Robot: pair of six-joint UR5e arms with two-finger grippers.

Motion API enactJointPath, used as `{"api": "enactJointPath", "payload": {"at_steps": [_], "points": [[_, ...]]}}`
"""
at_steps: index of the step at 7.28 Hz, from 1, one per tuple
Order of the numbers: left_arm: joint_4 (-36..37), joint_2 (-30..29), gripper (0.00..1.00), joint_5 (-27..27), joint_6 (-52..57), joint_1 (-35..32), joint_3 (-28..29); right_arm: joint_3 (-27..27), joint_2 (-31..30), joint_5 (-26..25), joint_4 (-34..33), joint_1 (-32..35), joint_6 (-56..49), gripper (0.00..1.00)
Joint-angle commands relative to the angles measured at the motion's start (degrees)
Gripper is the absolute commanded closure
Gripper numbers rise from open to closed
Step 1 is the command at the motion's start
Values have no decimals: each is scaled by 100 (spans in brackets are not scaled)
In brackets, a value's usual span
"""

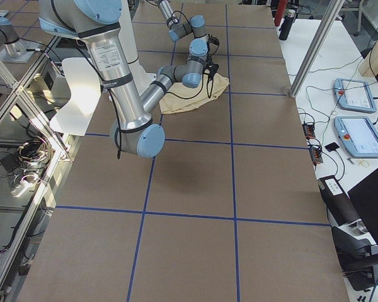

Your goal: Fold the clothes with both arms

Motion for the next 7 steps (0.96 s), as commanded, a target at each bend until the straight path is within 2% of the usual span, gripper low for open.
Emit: {"api": "enactJointPath", "payload": {"at_steps": [1,4,5,7], "points": [[62,-1,100,-26,-9,3,-63,5,-12,3,0,19,-9,0],[359,-194,100,-70,-70,-15,-291,31,-29,56,0,89,0,0],[552,-464,100,-70,-70,-102,-258,145,-178,65,0,142,-9,0],[590,-1018,100,-61,-17,-400,275,216,-232,30,0,239,-9,0]]}}
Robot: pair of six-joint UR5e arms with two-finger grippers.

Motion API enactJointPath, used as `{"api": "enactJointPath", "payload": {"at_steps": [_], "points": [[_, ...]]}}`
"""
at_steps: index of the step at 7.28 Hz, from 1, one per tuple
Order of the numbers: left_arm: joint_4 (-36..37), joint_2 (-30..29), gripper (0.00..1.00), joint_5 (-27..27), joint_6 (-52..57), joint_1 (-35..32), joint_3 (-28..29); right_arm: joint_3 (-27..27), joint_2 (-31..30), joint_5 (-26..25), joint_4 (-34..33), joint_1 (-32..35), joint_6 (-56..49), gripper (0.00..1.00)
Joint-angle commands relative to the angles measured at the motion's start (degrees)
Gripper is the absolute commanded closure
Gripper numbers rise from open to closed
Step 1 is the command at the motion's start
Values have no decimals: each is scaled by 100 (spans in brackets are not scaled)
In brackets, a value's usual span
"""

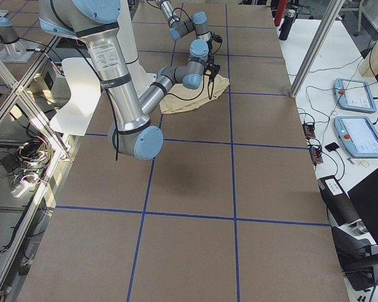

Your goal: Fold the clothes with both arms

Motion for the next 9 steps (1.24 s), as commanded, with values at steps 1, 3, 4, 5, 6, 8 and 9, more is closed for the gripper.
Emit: {"api": "enactJointPath", "payload": {"at_steps": [1,3,4,5,6,8,9], "points": [[-22,-733,100,15,17,-264,789,38,-36,-48,-4,53,8,0],[-58,-1236,100,24,17,-467,1406,38,-45,-48,-4,89,8,0],[-189,-1490,100,33,17,-537,1687,38,-45,-48,-4,115,8,0],[-346,-1806,100,33,9,-634,2160,38,-80,-57,-4,115,8,0],[-748,-1974,100,41,17,-713,2626,38,-89,-57,-4,132,8,0],[-1226,-2230,100,374,17,-836,3348,29,-150,-66,-4,159,-1,0],[-1297,-2239,100,384,17,-915,3429,29,-150,-66,-4,159,-1,0]]}}
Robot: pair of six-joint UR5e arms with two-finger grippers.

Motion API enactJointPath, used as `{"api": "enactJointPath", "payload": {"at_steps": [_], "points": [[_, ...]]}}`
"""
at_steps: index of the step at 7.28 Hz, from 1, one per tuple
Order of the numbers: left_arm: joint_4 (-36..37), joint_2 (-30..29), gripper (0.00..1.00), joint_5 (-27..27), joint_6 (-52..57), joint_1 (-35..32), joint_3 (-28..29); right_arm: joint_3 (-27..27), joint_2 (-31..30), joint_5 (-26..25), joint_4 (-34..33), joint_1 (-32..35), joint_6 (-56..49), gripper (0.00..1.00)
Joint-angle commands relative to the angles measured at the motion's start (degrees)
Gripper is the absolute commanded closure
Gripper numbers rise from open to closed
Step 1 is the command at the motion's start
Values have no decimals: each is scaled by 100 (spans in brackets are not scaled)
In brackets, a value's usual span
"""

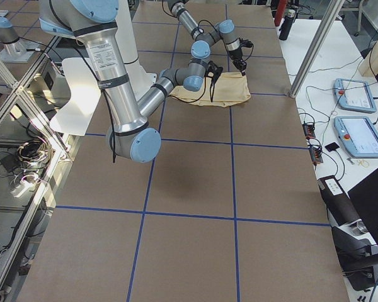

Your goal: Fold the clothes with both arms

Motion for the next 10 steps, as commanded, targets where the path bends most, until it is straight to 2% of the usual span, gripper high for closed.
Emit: {"api": "enactJointPath", "payload": {"at_steps": [1,3,4,5,6,7,9,10], "points": [[-161,-59,100,89,9,-151,331,-1,-12,-3,0,5,-1,0],[-161,-50,100,168,9,-213,384,-10,-46,-12,0,-4,8,0],[-161,-33,1,168,131,-239,376,-28,-47,-12,0,-21,-1,0],[-169,-24,0,142,263,-301,237,-45,-21,-12,0,-48,-27,0],[-117,333,0,-58,290,-406,-365,-28,32,-21,-44,-65,-471,0],[-82,763,0,-443,638,-494,-954,-63,32,-247,-61,-118,-641,0],[-38,1694,0,-500,879,-512,-2097,-124,198,-1403,-279,-677,-1263,0],[162,2038,0,-674,879,-512,-2633,-116,469,-1844,-1038,-985,-2024,0]]}}
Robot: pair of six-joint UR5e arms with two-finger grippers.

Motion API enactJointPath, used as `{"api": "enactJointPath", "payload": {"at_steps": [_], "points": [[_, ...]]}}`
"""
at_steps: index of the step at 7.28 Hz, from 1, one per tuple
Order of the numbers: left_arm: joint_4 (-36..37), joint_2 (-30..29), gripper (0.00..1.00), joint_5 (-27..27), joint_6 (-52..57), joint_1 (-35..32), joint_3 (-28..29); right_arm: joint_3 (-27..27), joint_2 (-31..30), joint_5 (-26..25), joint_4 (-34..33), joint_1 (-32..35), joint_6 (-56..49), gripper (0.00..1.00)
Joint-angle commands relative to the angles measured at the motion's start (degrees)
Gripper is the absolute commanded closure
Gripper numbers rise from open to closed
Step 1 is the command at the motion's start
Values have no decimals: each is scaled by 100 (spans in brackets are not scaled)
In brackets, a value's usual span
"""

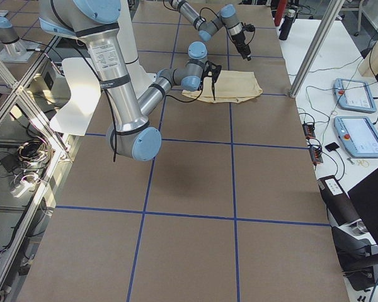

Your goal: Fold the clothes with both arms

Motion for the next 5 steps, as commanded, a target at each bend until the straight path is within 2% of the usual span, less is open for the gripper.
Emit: {"api": "enactJointPath", "payload": {"at_steps": [1,2,4,5], "points": [[360,772,0,-358,41,-24,-1210,-24,636,-976,-1647,-633,-1336,0],[397,1036,0,-404,41,-24,-1554,-215,840,-1380,-1987,-853,-1899,0],[389,1257,0,-597,172,-24,-1795,-1354,1567,-1533,-2026,-943,-2386,2],[389,1258,0,-597,173,-24,-1795,-1490,1589,-1621,-2043,-952,-2614,2]]}}
